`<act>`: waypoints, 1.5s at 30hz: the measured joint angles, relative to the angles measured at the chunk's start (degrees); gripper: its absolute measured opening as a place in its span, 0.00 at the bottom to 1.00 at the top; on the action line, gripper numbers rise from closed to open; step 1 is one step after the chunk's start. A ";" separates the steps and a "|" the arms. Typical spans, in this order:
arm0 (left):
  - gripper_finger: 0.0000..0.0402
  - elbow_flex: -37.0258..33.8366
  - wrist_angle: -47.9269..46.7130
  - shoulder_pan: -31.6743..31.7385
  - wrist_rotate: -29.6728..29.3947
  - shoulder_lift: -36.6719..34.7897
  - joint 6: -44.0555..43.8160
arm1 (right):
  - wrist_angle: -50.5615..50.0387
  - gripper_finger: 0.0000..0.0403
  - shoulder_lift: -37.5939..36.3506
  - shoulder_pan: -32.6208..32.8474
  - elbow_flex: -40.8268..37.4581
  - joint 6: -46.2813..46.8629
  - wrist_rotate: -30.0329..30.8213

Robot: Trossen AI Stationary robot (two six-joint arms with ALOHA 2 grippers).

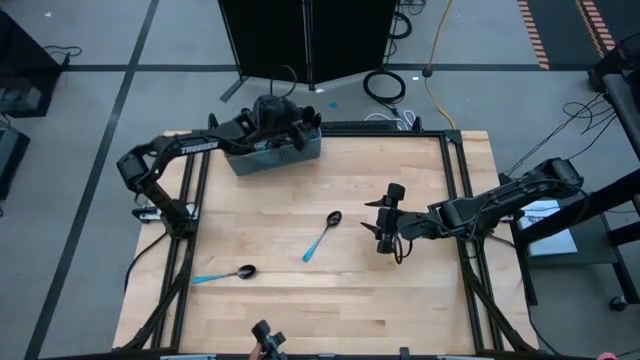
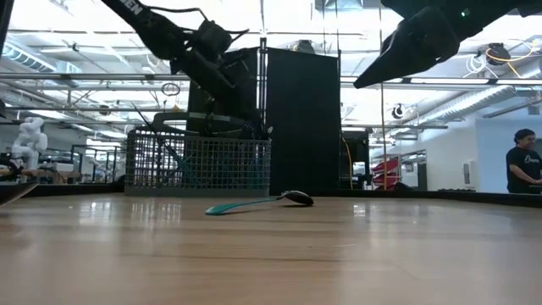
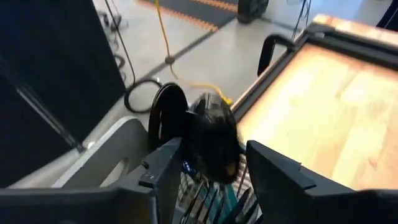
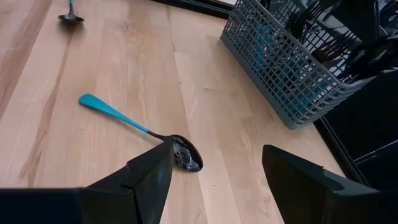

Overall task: Sort silverware
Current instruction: Put the blue spoon into the silverware basket

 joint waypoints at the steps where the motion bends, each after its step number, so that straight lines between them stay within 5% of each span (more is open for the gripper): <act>1: 0.44 1.25 -2.31 0.03 0.01 0.03 0.00 | 0.08 0.60 0.00 0.00 0.00 0.00 -0.02; 10: 0.46 11.64 -16.92 0.03 0.02 -0.89 0.56 | 0.11 0.60 0.00 0.00 0.00 0.22 -0.02; 19: 0.46 15.38 -34.28 -6.62 3.01 -10.96 0.35 | -0.44 0.60 0.00 0.02 0.00 0.22 -0.50; 29: 0.45 15.42 -73.35 -30.07 5.90 -16.97 -22.17 | -0.09 0.60 0.00 0.02 0.00 -0.59 -4.56; 38: 0.45 15.35 -76.29 -55.72 -4.88 -14.17 -37.56 | -0.08 0.60 0.00 0.67 0.00 1.51 -4.58; 45: 0.45 15.31 -78.26 -65.01 -8.46 -6.87 -41.92 | -0.23 0.60 0.00 0.79 0.00 1.88 -4.57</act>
